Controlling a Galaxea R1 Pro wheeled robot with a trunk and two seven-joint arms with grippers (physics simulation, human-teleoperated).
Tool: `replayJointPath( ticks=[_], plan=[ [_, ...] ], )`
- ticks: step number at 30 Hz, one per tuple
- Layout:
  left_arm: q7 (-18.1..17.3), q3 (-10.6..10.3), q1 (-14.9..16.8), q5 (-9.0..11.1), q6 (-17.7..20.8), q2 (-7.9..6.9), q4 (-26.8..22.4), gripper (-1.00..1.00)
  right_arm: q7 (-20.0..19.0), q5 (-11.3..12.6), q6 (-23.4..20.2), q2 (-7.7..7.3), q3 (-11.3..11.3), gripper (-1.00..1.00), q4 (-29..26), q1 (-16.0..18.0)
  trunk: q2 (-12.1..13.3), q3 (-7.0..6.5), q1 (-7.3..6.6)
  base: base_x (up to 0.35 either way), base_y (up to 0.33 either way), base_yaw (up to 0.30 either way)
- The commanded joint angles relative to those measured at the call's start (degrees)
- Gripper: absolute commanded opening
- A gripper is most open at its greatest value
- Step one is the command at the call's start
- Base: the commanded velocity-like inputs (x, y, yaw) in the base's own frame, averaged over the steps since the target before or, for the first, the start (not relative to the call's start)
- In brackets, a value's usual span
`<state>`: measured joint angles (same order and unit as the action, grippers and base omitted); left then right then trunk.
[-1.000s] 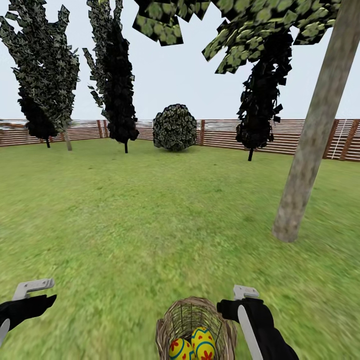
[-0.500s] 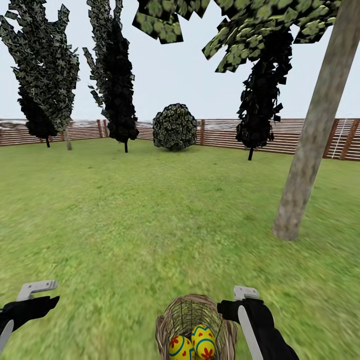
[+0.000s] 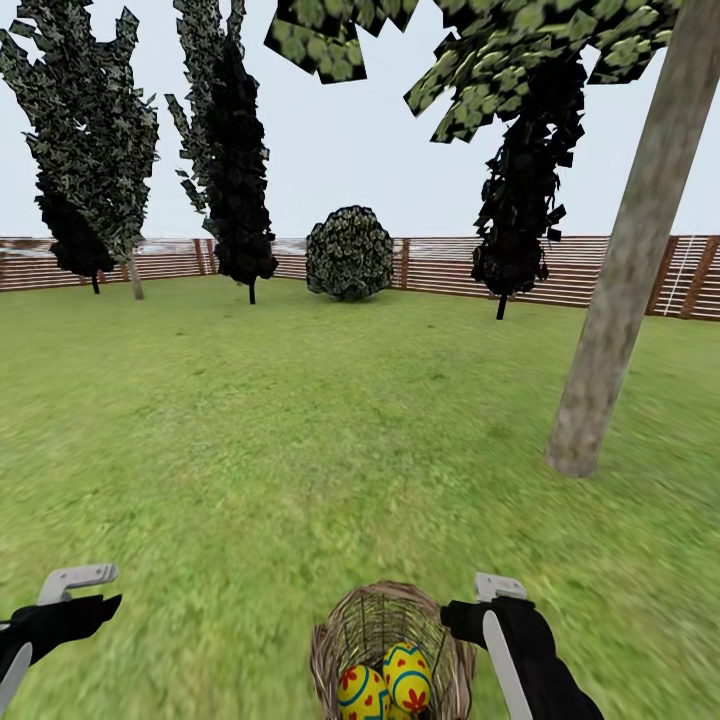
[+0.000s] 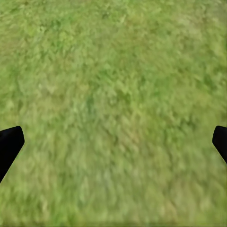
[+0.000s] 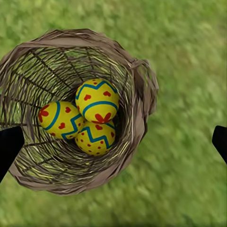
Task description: Take the three Easter eggs out of the wicker basket on the lawn in the garden, then place them on the lawn next to a single tree (choose any tree) so that all three eggs are next to the same tree and none are left in the basket.
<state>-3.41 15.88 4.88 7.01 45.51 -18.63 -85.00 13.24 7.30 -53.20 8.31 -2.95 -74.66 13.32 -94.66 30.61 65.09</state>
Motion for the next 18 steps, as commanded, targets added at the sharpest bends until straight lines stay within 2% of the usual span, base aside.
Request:
replayJointPath(
  ticks=[1,18],
  plan=[
    [0.0,0.1,0.0,0.4,0.1,0.00,0.3,1.00,0.5,0.6,-0.2,0.04,-0.1,1.00,-0.1,0.0,-0.5,0.25,0.22,0.000,0.000,0.000],
    [0.0,-0.1,0.0,0.4,-1.5,0.00,1.5,1.00,0.5,0.6,-0.1,0.04,-0.1,1.00,0.4,0.0,-7.3,3.30,3.96,0.000,0.000,0.000]
  ],
)
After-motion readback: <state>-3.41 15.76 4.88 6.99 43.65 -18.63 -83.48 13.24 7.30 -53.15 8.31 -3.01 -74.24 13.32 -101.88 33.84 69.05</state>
